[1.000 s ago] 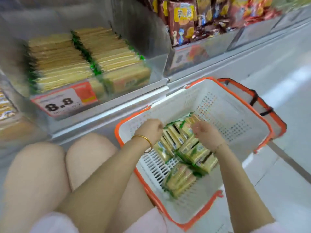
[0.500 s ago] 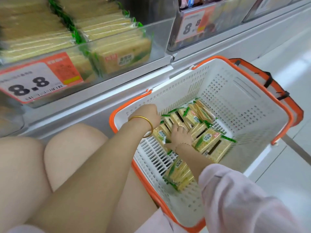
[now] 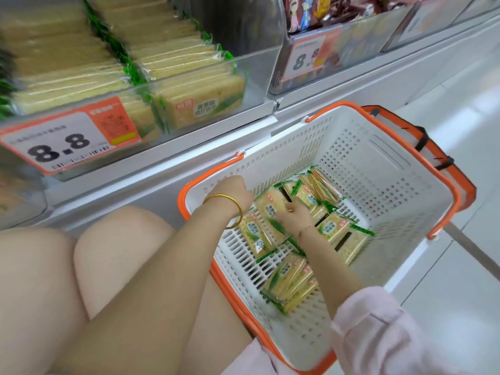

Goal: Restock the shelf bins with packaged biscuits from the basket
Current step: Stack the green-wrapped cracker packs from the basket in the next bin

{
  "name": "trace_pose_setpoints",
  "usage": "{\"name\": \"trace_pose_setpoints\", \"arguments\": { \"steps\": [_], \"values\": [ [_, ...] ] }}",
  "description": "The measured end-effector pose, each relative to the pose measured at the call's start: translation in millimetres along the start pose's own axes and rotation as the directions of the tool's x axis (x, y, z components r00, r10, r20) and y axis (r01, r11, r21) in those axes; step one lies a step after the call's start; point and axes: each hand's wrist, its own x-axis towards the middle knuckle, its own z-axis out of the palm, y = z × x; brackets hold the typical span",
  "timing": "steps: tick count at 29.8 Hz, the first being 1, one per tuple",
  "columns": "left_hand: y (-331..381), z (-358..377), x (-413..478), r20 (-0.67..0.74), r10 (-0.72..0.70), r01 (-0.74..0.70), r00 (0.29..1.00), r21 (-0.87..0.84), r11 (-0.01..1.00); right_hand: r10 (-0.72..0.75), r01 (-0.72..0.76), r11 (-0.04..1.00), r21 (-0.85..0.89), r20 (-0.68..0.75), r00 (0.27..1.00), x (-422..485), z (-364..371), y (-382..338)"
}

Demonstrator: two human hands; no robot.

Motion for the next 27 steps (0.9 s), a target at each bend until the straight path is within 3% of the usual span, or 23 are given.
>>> {"name": "trace_pose_setpoints", "arguments": {
  "steps": [2,3,6,8,9,11,14,18,22,27],
  "values": [
    [1,-2,-2,0.002,-0.051,0.051,0.999,-0.116,0.992,0.02,-0.067,0.938,0.341,0.138,0.99,-20,-22,-12],
    [1,-4,-4,0.01,-0.08,0.08,0.997,-0.194,0.978,-0.022,-0.066,0.905,0.42,0.201,0.979,-31,-32,-17],
    [2,-11,-14,0.095,-0.108,0.142,0.99,-0.538,0.831,-0.256,0.08,0.878,0.472,0.322,0.911,-60,-54,-25],
    [6,-21,-29,0.134,-0.031,0.118,0.991,-0.712,0.692,-0.389,0.251,0.88,0.404,0.309,0.868,-80,-62,-36],
    [6,-26,-38,0.111,0.023,0.065,0.994,-0.729,0.682,-0.439,0.333,0.872,0.359,0.273,0.856,-90,-66,-43],
    [2,-38,-55,-0.003,0.113,-0.079,0.994,-0.738,0.67,-0.528,0.47,0.834,0.288,0.174,0.831,-107,-71,-57],
    [-7,-63,-83,-0.203,0.162,-0.259,0.966,-0.804,0.536,-0.611,0.587,0.767,0.258,0.017,0.792,-133,-72,-82],
    [-23,-101,-119,-0.476,0.176,-0.502,0.862,-0.751,0.428,-0.729,0.684,0.634,0.36,-0.017,0.684,-166,-60,-125],
    [-45,-134,-142,-0.64,0.185,-0.641,0.746,-0.614,0.46,-0.815,0.74,0.528,0.418,0.004,0.579,-178,-42,-172],
    [-70,-168,-153,-0.825,0.105,-0.585,0.556,-0.299,0.754,-0.892,0.811,0.415,0.412,0.01,0.451,-176,-16,-225]
  ]
}}
